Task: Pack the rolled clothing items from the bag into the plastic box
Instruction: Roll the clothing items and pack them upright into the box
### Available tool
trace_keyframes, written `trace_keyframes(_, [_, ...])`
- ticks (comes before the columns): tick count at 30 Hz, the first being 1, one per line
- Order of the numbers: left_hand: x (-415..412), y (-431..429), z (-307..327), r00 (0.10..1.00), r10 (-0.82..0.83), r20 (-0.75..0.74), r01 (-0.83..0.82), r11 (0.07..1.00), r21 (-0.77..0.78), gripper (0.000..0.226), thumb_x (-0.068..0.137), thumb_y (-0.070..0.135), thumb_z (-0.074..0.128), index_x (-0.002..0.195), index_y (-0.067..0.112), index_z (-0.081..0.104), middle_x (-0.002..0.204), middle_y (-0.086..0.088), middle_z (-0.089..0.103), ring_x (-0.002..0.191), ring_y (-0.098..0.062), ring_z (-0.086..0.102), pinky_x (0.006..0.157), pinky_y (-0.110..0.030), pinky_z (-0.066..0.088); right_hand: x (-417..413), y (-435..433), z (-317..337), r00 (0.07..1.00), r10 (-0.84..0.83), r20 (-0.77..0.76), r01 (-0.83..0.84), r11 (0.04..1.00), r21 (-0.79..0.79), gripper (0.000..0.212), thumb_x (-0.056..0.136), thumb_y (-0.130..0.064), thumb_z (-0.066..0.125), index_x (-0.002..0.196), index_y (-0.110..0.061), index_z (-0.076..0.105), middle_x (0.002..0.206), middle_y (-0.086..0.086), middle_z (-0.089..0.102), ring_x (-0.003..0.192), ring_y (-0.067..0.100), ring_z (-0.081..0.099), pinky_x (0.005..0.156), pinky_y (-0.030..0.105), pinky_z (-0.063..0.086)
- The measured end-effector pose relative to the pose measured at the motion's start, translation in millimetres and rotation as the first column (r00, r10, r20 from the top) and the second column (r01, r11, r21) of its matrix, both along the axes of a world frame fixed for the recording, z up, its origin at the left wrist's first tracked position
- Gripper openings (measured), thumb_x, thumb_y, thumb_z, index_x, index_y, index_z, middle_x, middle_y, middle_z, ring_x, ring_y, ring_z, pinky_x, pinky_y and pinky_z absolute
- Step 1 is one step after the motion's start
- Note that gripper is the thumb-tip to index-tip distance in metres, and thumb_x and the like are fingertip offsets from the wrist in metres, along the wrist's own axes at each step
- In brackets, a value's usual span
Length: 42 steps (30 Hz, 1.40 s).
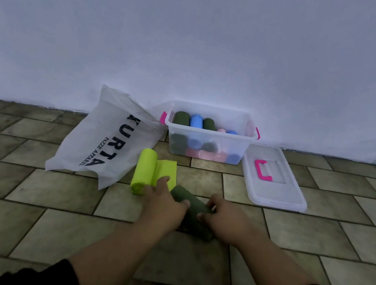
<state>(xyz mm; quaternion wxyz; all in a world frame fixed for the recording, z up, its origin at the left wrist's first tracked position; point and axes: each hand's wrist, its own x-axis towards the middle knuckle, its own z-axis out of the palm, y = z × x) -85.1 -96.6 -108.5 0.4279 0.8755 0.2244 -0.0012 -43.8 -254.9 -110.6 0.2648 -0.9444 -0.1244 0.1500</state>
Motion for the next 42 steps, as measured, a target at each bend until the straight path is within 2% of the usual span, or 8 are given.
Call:
trace_keyframes(3, [1, -22, -9, 0.975, 0.129, -0.179, -0.203, 0.839, -0.504, 0.086, 0.081, 0.025, 0.069, 0.148, 0.024, 0.014, 0.139, -0.016, 0.04, 0.115, -0.035, 0.05, 0.09, -0.045, 0.051, -8, 4, 4, 0.984, -0.09, -0.154, 0.102, 0.992, 0.068, 0.027, 0.08, -0.042, 0.067, 0.085, -0.02, 0.053, 0.081, 0.0, 0.062, 0.069, 0.012, 0.056, 0.054, 0.027, 0.039])
trace_keyframes(11, [16, -30, -16, 0.956, 0.256, -0.141, -0.275, 0.625, -0.73, 0.053, 0.092, 0.022, 0.057, 0.139, 0.031, 0.033, 0.12, -0.009, 0.056, 0.1, -0.032, 0.057, 0.084, -0.049, 0.053, -28, 4, 9, 0.94, -0.078, -0.331, 0.2, 0.914, 0.353, 0.025, 0.082, -0.036, 0.065, 0.085, -0.014, 0.053, 0.082, 0.009, 0.063, 0.073, 0.019, 0.057, 0.065, 0.036, 0.043])
trace_keyframes(16, [36, -29, -3, 0.978, 0.174, -0.111, -0.187, 0.515, -0.837, 0.033, 0.089, 0.018, 0.062, 0.117, 0.028, 0.048, 0.107, -0.01, 0.063, 0.091, -0.032, 0.065, 0.065, -0.045, 0.057, -4, -7, 17, 0.772, 0.044, -0.635, 0.486, 0.603, 0.632, 0.018, 0.085, -0.008, 0.062, 0.102, -0.005, 0.056, 0.1, 0.019, 0.07, 0.095, 0.035, 0.068, 0.083, 0.054, 0.055])
trace_keyframes(23, [123, 0, 48, 0.956, -0.211, 0.203, 0.226, 0.972, -0.057, 0.064, 0.088, 0.052, 0.052, 0.142, 0.023, 0.033, 0.138, -0.001, 0.049, 0.111, -0.017, 0.05, 0.094, -0.033, 0.04, 79, -21, 62, 0.773, 0.102, -0.625, 0.546, 0.394, 0.739, 0.038, 0.079, -0.003, 0.055, 0.117, 0.002, 0.056, 0.104, 0.022, 0.07, 0.088, 0.031, 0.071, 0.064, 0.04, 0.058])
trace_keyframes(27, [178, 29, 64, 0.974, -0.166, 0.157, 0.061, 0.85, 0.523, 0.08, 0.084, 0.063, 0.04, 0.147, 0.017, 0.02, 0.151, -0.009, 0.027, 0.136, -0.032, 0.028, 0.103, -0.053, 0.03, 154, -19, 103, 0.875, -0.18, -0.45, 0.484, 0.354, 0.8, 0.016, 0.088, -0.002, 0.053, 0.104, 0.002, 0.054, 0.104, 0.026, 0.067, 0.079, 0.035, 0.072, 0.058, 0.041, 0.058])
trace_keyframes(33, [213, 47, 44, 0.977, -0.194, -0.093, 0.214, 0.825, 0.523, 0.089, 0.086, 0.067, 0.029, 0.151, 0.014, -0.001, 0.16, -0.008, -0.006, 0.146, -0.032, -0.008, 0.115, -0.049, 0.003, 238, 12, 98, 0.915, -0.404, 0.008, 0.399, 0.906, 0.142, 0.047, 0.088, -0.016, 0.058, 0.128, 0.004, 0.043, 0.121, 0.023, 0.056, 0.105, 0.035, 0.058, 0.076, 0.035, 0.049])
trace_keyframes(36, [216, 51, 35, 0.97, -0.229, -0.077, 0.233, 0.799, 0.554, 0.089, 0.086, 0.069, 0.024, 0.151, 0.014, -0.002, 0.16, -0.011, -0.006, 0.145, -0.033, -0.01, 0.118, -0.047, 0.0, 248, 31, 88, 0.984, -0.179, 0.011, 0.178, 0.968, -0.175, 0.037, 0.089, -0.019, 0.059, 0.119, 0.002, 0.055, 0.122, 0.019, 0.057, 0.107, 0.032, 0.056, 0.08, 0.033, 0.043])
trace_keyframes(42, [219, 53, 33, 0.964, -0.255, -0.073, 0.246, 0.76, 0.602, 0.088, 0.086, 0.068, 0.02, 0.151, 0.012, -0.001, 0.159, -0.017, -0.006, 0.145, -0.035, -0.01, 0.118, -0.048, -0.001, 260, 33, 84, 0.99, -0.098, -0.102, 0.062, 0.949, -0.308, 0.032, 0.089, -0.027, 0.06, 0.11, -0.003, 0.062, 0.117, 0.014, 0.061, 0.095, 0.028, 0.059, 0.078, 0.037, 0.047])
